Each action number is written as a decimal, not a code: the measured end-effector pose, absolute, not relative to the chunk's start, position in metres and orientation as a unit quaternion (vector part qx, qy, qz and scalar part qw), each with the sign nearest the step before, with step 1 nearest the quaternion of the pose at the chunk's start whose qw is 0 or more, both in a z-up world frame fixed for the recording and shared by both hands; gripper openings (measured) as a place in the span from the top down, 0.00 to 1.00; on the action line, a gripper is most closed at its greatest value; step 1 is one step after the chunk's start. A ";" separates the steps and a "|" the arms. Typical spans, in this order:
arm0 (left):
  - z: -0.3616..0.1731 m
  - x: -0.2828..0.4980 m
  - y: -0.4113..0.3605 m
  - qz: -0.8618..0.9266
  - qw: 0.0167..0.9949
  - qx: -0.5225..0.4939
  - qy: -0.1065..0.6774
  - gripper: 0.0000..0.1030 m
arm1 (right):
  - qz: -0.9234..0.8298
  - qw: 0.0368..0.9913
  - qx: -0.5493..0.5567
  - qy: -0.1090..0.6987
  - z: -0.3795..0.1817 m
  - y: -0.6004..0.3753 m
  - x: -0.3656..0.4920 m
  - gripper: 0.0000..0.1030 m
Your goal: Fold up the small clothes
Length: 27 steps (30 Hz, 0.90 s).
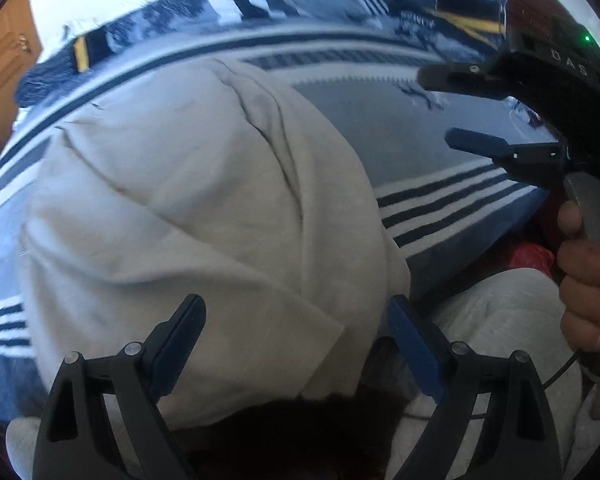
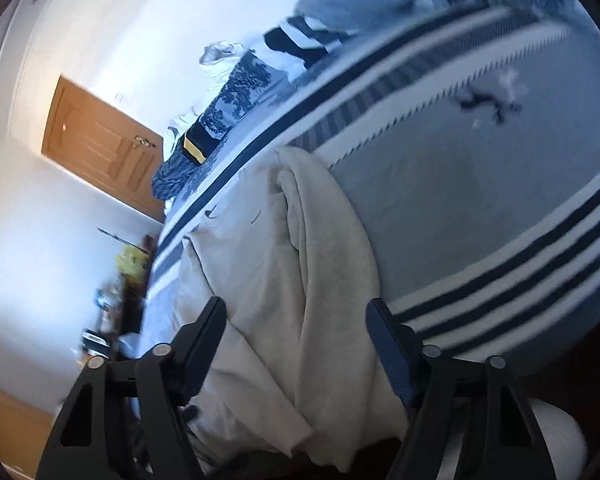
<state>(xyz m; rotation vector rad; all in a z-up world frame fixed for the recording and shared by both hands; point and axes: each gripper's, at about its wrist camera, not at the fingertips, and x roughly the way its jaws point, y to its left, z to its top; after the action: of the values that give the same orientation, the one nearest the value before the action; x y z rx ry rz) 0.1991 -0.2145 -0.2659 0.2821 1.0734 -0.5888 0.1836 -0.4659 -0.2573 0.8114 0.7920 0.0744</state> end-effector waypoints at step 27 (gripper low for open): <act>-0.205 0.259 -0.172 -0.346 0.774 -0.101 0.520 0.96 | 0.093 0.783 0.475 0.390 -0.349 -0.503 0.210 0.49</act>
<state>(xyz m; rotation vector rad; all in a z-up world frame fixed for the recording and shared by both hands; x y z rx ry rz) 0.2590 -0.1725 -0.2051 -0.2192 1.1260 -0.7494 0.2101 -0.5027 -0.3490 1.0258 0.8407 0.2016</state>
